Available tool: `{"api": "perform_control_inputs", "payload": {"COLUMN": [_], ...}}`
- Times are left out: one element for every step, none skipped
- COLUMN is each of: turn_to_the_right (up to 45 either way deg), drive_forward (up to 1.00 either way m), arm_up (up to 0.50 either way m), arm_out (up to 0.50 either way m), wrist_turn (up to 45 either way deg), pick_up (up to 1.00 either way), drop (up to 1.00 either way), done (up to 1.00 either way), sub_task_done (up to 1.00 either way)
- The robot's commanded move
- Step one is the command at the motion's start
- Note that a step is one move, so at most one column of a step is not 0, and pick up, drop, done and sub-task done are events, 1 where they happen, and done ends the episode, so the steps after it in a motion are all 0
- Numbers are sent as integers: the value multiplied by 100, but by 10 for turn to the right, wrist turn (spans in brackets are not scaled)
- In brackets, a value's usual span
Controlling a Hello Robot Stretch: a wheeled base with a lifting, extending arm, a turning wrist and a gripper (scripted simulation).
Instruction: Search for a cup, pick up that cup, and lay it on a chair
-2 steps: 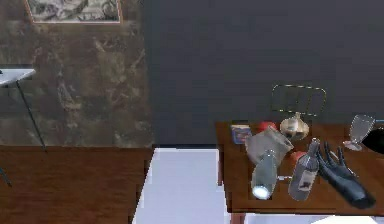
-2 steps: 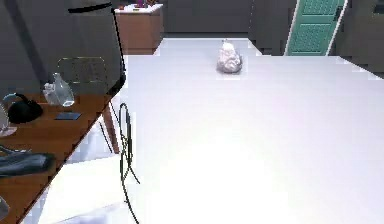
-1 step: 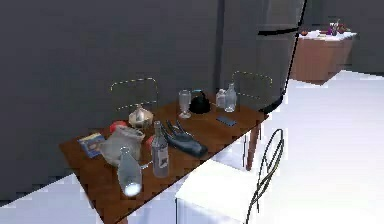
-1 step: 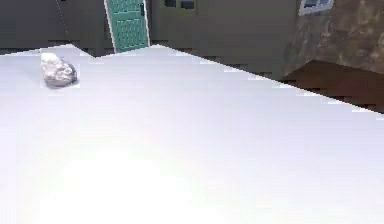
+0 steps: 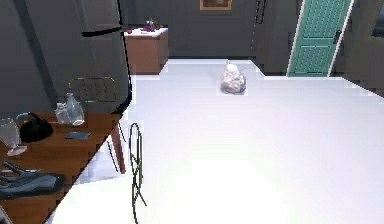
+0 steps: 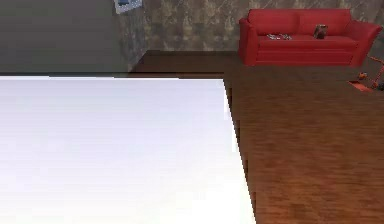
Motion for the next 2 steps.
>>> {"api": "perform_control_inputs", "payload": {"turn_to_the_right": [0,-120], "drive_forward": [90,0], "arm_up": [0,0], "arm_out": [0,0], "wrist_turn": [0,0], "pick_up": [0,0], "drop": [0,0], "done": [0,0], "sub_task_done": [0,0]}}
